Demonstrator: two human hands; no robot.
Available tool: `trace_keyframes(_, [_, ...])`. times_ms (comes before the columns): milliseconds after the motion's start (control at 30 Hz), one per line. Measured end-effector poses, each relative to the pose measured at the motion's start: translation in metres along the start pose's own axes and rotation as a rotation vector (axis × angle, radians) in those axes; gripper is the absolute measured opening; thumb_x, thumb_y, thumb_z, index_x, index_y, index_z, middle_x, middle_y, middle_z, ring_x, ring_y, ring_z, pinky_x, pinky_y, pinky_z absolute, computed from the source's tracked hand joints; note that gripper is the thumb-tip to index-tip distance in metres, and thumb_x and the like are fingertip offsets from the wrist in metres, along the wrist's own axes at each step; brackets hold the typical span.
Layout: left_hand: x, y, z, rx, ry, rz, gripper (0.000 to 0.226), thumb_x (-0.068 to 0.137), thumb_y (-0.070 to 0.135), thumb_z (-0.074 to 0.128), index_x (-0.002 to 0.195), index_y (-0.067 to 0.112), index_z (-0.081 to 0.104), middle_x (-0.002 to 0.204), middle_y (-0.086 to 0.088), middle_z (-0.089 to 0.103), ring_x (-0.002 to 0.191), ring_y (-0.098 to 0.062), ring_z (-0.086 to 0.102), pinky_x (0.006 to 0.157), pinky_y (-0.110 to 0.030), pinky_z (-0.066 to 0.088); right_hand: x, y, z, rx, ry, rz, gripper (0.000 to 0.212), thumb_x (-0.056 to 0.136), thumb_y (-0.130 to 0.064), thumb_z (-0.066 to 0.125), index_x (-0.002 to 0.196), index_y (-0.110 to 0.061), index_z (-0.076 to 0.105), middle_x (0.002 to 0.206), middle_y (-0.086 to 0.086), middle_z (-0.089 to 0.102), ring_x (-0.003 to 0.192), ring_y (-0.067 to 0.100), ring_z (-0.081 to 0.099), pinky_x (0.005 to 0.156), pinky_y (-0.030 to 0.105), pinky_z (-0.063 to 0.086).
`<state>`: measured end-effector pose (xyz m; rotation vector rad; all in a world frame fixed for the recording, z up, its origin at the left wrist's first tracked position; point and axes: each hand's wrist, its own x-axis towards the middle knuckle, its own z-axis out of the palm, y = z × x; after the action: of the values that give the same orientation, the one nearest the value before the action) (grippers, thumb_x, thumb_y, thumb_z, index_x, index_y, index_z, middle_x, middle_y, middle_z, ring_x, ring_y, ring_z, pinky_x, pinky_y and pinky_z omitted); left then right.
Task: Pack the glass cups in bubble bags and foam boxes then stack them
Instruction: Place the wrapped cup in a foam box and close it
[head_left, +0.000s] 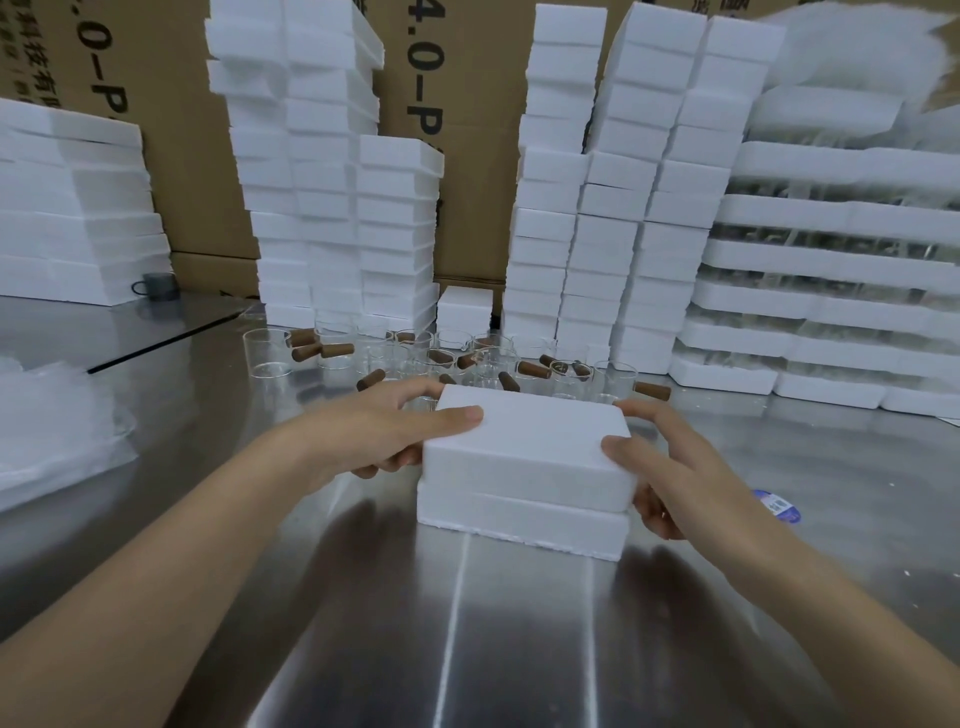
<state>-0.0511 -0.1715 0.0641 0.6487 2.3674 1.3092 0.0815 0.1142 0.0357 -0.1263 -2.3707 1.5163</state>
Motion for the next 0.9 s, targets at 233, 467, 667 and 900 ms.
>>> trace_keyframes(233, [0.003,-0.001,0.005,-0.003,-0.015,-0.057,0.064,0.077,0.090,0.067,0.117,0.040,0.071,0.065,0.007,0.045,0.052,-0.011,0.033,0.049,-0.023,0.021,0.002,0.003,-0.001,0.006,-0.043,0.062,0.044,0.075,-0.066,0.066,0.116,-0.052,0.056,0.058,-0.002,0.053,0.052,0.017,0.046,0.043,0.023,0.037])
trace_keyframes(467, [0.003,-0.004,0.007,-0.122,-0.075,-0.076,0.058,0.076,0.086,0.072,0.117,0.045,0.070,0.069,0.006,0.040,0.059,-0.014,0.028,0.052,-0.026,0.019,0.003,0.002,-0.001,0.068,-0.063,0.108,0.045,0.075,-0.062,0.069,0.117,-0.051,0.057,0.063,0.003,0.056,0.050,0.017,0.047,0.041,0.022,0.036])
trace_keyframes(667, [0.002,-0.005,0.000,-0.279,-0.012,-0.084,0.059,0.073,0.091,0.070,0.117,0.052,0.072,0.068,0.007,0.037,0.059,-0.013,0.025,0.059,-0.029,0.016,0.007,0.004,-0.002,0.059,0.002,0.180,0.051,0.068,-0.088,0.057,0.109,-0.058,0.059,0.064,0.002,0.062,0.052,0.020,0.054,0.047,0.027,0.038])
trace_keyframes(900, [0.005,-0.010,-0.002,-0.339,0.004,-0.137,0.058,0.075,0.062,0.091,0.125,0.040,0.070,0.069,0.007,0.034,0.058,-0.012,0.021,0.056,-0.028,0.012,0.008,0.003,0.001,0.091,-0.015,0.207,0.052,0.067,-0.078,0.070,0.110,-0.049,0.066,0.071,0.005,0.061,0.054,0.019,0.048,0.044,0.024,0.035])
